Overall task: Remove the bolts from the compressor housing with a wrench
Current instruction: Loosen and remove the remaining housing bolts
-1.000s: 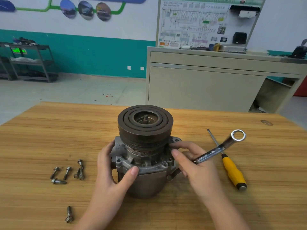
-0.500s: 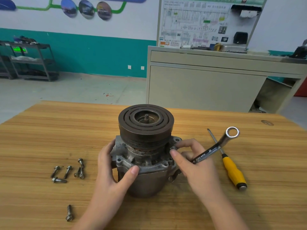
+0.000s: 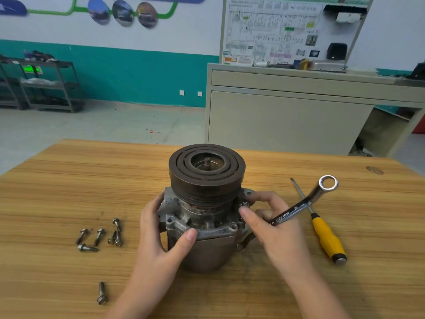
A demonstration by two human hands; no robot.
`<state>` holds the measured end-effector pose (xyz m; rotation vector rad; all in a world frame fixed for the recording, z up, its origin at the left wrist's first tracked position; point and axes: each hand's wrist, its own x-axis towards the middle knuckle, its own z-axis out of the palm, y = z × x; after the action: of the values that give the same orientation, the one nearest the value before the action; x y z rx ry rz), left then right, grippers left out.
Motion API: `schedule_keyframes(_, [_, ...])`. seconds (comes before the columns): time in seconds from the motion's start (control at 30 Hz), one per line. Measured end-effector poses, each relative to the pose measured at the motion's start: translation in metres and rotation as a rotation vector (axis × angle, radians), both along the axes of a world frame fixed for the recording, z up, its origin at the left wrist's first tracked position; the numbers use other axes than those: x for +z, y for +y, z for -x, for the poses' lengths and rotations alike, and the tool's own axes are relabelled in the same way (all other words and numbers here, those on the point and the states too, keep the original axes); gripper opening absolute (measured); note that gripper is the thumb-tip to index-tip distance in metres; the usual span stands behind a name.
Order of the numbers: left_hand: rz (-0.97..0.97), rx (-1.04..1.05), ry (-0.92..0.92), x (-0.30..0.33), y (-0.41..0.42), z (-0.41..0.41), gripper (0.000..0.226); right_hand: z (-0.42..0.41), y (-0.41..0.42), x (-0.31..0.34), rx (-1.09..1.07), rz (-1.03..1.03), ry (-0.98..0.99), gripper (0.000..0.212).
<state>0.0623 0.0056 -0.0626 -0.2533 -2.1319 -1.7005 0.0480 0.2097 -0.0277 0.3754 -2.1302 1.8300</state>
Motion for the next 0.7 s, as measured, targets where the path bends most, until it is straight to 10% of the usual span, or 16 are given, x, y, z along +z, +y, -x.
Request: schedule_keyframes(0.7, [-0.004, -0.002, -0.004, 0.0017, 0.0001, -0.0004, 0.066, 0.0020, 0.0006, -0.0012, 0.040, 0.126, -0.006, 0.018])
